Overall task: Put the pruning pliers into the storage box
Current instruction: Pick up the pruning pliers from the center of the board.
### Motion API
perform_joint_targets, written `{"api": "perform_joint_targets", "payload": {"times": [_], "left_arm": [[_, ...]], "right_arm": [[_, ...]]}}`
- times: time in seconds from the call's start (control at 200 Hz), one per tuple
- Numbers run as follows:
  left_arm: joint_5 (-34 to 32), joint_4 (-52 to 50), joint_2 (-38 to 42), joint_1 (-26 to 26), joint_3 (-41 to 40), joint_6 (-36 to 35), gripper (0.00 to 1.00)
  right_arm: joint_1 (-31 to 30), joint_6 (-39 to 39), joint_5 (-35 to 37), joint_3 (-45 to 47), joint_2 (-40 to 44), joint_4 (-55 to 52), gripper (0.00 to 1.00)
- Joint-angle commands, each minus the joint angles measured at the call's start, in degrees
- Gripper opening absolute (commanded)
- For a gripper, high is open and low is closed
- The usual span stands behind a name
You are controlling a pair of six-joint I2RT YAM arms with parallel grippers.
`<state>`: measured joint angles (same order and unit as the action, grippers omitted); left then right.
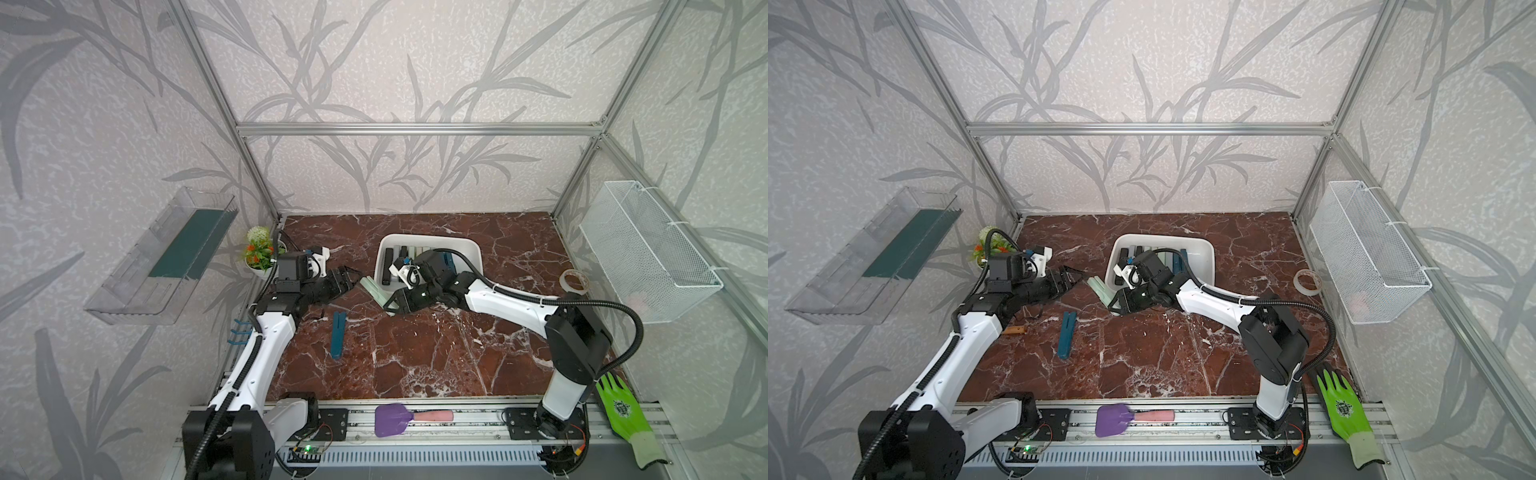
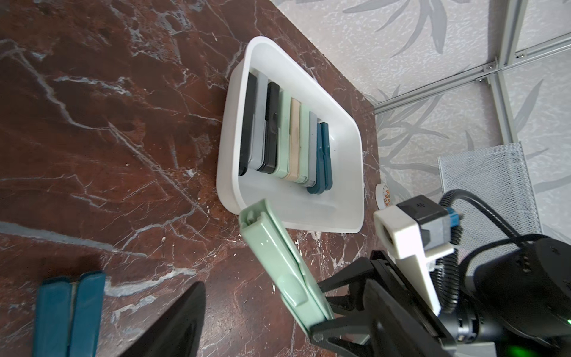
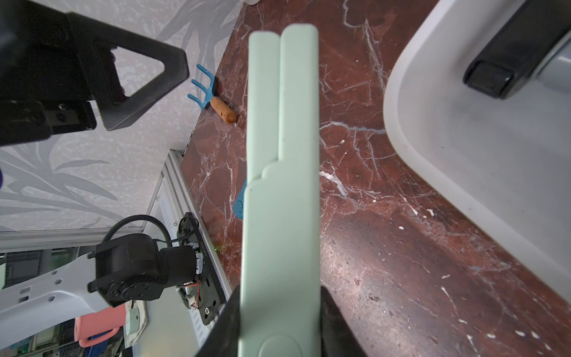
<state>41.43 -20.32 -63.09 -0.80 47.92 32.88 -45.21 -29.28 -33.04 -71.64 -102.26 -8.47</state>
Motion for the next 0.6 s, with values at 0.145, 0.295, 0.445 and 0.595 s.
{"api": "perform_joint_targets", "payload": {"times": [0.145,0.295,0.445,0.595], "left_arm": [[5.36,5.98,-1.45,2.56,1.33,2.04,0.82],[3.55,5.9,-3.58,5.47,2.78,1.22,0.82],[0.83,6.43,-5.08,7.01,4.17,1.61,0.82],[-2.85,6.21,-6.34,8.34,4.86,2.57,0.82]], "right_arm": [[2.8,-4.1,-6.61,2.01,4.13,11.08,0.29],[3.02,-4.1,-6.61,2.64,4.09,15.23,0.29],[3.0,-6.85,-9.11,3.03,4.16,16.51,0.28],[2.59,-5.59,-7.78,3.19,4.11,15.08,0.27]]}}
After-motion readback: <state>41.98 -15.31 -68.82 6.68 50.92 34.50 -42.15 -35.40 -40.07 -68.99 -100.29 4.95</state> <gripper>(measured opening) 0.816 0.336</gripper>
